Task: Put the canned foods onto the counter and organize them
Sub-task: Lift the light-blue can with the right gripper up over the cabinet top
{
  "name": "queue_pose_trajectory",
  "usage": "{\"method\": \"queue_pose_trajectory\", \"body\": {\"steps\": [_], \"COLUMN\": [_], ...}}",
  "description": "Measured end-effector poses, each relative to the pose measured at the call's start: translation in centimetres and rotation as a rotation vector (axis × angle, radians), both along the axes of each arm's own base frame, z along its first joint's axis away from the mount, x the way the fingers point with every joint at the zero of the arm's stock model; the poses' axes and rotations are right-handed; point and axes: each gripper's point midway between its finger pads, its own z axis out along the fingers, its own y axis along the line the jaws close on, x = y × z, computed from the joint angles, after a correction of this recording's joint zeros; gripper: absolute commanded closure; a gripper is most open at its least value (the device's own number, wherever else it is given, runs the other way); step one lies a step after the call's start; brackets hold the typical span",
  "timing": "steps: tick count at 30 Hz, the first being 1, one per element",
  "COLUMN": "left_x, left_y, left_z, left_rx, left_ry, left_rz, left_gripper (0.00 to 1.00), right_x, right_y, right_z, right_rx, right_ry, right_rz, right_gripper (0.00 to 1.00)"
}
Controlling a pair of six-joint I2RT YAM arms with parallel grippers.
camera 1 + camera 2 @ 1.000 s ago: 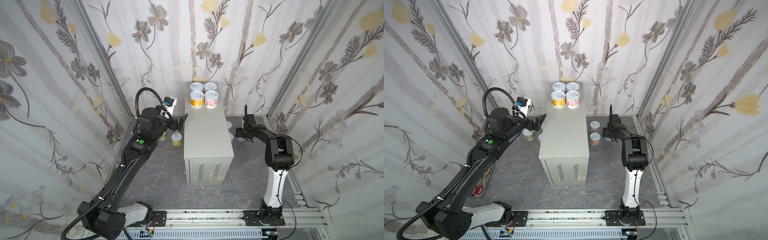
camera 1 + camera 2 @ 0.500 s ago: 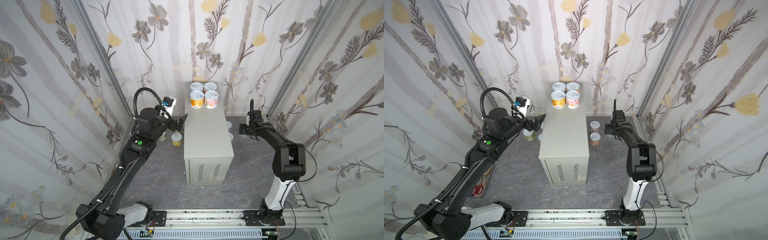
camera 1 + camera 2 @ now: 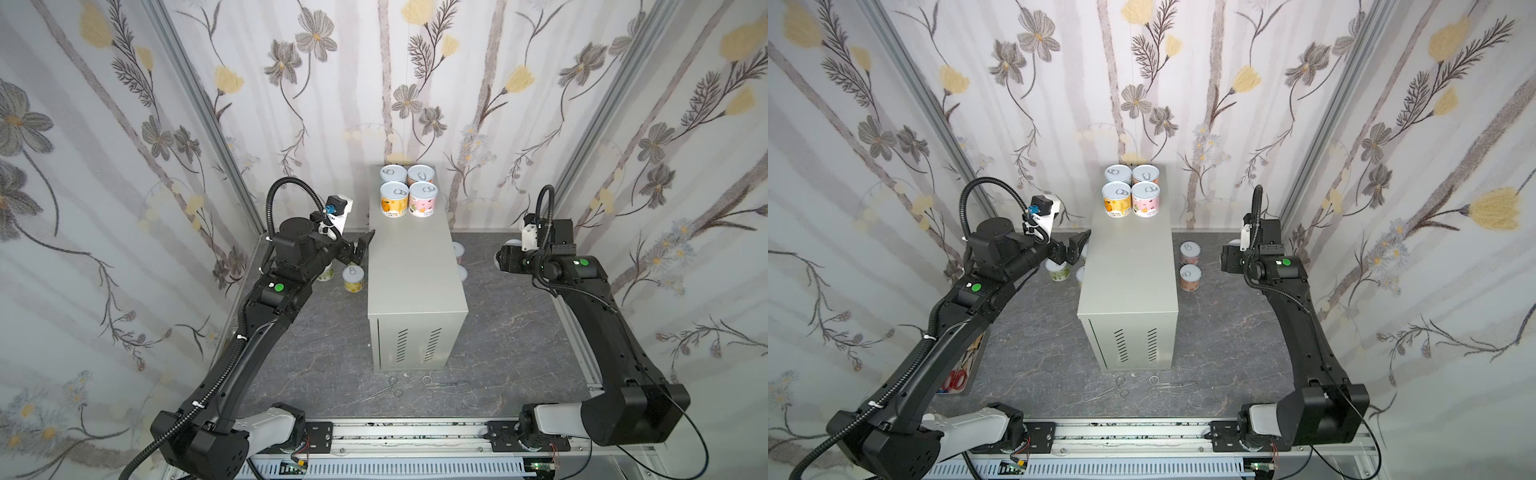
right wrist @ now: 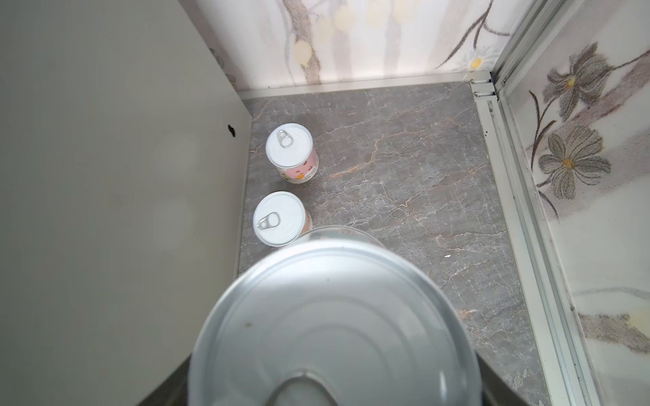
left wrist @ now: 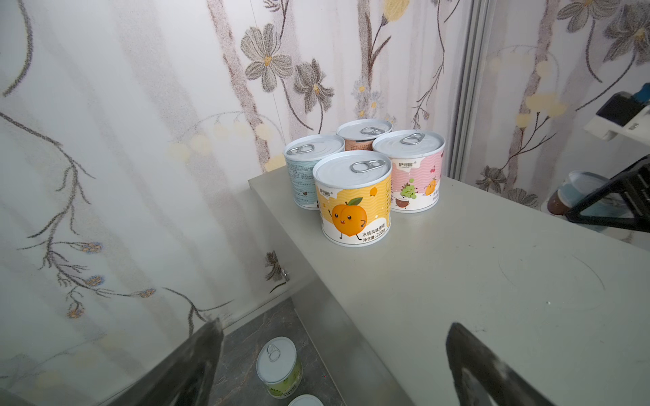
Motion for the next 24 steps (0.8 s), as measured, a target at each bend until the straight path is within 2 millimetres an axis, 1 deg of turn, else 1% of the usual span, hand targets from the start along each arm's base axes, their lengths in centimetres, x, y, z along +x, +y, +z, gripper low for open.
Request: {"method": "queue_pose_trajectory", "body": {"steps": [2, 4, 8, 12, 15, 18, 20, 24], "left_x": [-0.1, -0.2, -0.3, -0.7, -0.9, -1.1, -1.2, -1.7], "left_y": [0.1, 0.1, 0.1, 0.3, 0.4, 0.4, 0.5, 0.5], "left_z": [0.2, 0.1, 0.1, 0.3, 0.4, 0.4, 0.5, 0.9], "left_rx": [-0.002, -0.001, 0.000, 0.000, -0.001, 0.001, 0.000, -0.004], "left_ry": [-0.004, -0.003, 0.001, 0.000, -0.001, 0.002, -0.002, -0.009], "left_rz": [0.000, 0.000, 0.000, 0.000, 0.000, 0.000, 0.000, -0.007], "left_gripper": [0.00, 0.00, 0.00, 0.00, 0.00, 0.00, 0.00, 0.00], "right_x": [-1.6, -2.8, -5.0, -6.7, -7.4, -7.9, -8.2, -8.4], "right_y": [0.4, 0.9, 2.1, 2.8, 3.7, 5.5, 7.5, 10.7], "right_z": [2.1, 3.8, 6.3, 9.0, 10.9, 12.0, 12.6, 13.0], "right_rx": [0.013, 0.024, 0.028, 0.023, 0.029, 0.027, 0.024, -0.004], "right_ry": [-0.025, -0.043, -0.046, -0.065, -0.094, -0.097, -0.098, -0.089], "right_rz": [0.019, 0.046, 0.109, 0.147, 0.184, 0.243, 0.309, 0.396], "right_gripper": [0.40, 0.40, 0.40, 0.40, 0.41, 0.40, 0.40, 0.40]}}
